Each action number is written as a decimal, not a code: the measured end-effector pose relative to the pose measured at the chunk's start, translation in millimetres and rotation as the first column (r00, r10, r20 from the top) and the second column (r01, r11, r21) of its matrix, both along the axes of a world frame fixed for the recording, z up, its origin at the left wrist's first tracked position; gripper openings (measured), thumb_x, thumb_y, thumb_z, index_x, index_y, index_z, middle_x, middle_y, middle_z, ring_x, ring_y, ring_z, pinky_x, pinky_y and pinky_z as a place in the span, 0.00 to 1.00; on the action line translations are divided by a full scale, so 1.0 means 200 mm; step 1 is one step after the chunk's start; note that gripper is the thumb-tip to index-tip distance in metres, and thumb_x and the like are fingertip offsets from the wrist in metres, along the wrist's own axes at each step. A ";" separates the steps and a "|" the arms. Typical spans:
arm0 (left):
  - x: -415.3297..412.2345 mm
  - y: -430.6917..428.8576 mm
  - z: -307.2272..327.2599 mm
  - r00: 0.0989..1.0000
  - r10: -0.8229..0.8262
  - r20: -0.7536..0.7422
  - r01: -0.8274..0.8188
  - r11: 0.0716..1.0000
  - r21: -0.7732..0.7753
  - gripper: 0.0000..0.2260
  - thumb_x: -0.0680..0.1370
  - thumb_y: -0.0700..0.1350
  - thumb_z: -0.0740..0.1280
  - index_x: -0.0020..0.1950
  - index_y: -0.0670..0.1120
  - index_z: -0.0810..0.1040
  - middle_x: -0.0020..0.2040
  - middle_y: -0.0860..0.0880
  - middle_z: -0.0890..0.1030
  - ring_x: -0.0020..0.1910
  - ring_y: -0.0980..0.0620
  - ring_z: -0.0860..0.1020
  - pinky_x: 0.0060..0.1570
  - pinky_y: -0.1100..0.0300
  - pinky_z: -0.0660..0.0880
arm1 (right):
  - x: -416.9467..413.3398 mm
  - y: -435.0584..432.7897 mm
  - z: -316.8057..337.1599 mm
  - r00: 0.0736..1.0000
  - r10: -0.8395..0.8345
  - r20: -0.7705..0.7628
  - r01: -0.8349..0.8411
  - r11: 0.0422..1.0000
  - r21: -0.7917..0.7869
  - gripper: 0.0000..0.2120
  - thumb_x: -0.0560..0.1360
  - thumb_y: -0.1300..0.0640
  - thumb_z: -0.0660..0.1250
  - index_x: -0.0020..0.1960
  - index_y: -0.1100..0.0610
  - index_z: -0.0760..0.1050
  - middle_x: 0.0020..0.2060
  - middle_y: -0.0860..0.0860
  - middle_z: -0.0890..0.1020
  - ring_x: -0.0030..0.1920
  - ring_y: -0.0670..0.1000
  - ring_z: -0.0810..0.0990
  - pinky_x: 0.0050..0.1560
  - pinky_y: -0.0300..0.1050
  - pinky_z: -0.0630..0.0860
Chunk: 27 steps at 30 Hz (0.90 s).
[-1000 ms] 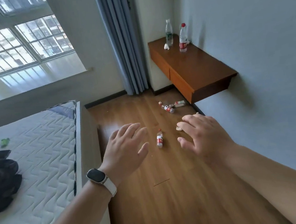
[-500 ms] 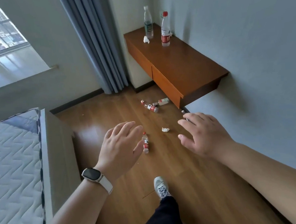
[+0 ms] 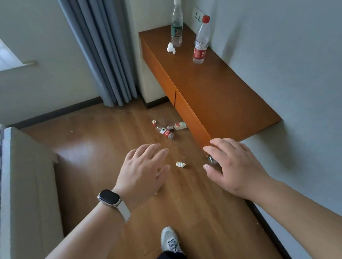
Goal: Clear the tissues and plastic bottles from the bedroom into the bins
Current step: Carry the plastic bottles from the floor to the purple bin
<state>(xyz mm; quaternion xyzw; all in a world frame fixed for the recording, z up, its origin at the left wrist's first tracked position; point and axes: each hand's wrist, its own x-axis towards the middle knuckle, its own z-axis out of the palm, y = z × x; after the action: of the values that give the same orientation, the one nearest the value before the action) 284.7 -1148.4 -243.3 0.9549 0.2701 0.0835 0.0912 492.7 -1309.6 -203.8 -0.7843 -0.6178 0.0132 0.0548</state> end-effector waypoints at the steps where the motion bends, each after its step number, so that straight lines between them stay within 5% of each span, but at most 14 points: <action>1: 0.01 0.02 0.00 1.000 0.005 -0.001 -0.005 1.000 0.001 0.18 0.78 0.58 0.58 0.64 0.53 0.76 0.64 0.52 0.77 0.65 0.48 0.73 0.60 0.49 0.71 | 0.01 0.04 0.00 1.000 0.003 -0.011 -0.003 1.000 -0.005 0.23 0.76 0.43 0.57 0.62 0.56 0.76 0.60 0.53 0.78 0.61 0.55 0.74 0.59 0.54 0.72; 15: 0.08 0.07 -0.24 0.966 0.223 -0.132 -0.230 0.973 -0.036 0.19 0.77 0.55 0.57 0.64 0.51 0.76 0.63 0.50 0.78 0.65 0.45 0.74 0.58 0.50 0.72 | 0.20 0.45 -0.45 0.948 0.255 -0.192 -0.283 0.950 -0.133 0.24 0.76 0.43 0.54 0.63 0.55 0.76 0.61 0.53 0.77 0.62 0.55 0.74 0.59 0.54 0.72; 20: 0.17 0.02 -0.57 0.920 0.346 -0.186 -0.367 0.926 -0.093 0.17 0.78 0.54 0.58 0.61 0.50 0.77 0.62 0.49 0.78 0.63 0.44 0.74 0.54 0.49 0.72 | 0.28 0.47 -0.80 0.907 0.236 -0.349 -0.318 0.927 -0.198 0.25 0.76 0.42 0.54 0.65 0.54 0.74 0.64 0.51 0.75 0.65 0.54 0.71 0.62 0.53 0.69; 27: 0.32 -0.03 -1.31 0.891 0.425 -0.160 -0.449 0.875 -0.180 0.16 0.75 0.51 0.65 0.60 0.47 0.78 0.60 0.47 0.79 0.58 0.41 0.77 0.50 0.48 0.75 | 0.36 0.50 -1.47 0.894 0.250 -0.373 -0.363 0.891 -0.274 0.27 0.75 0.42 0.52 0.65 0.55 0.74 0.64 0.52 0.74 0.65 0.56 0.70 0.63 0.55 0.67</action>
<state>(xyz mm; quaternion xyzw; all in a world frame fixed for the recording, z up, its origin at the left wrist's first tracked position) 349.0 -1154.2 -505.1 0.8569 0.4912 0.0174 0.1554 564.7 -1210.2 -498.6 -0.6597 -0.7059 0.2570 0.0192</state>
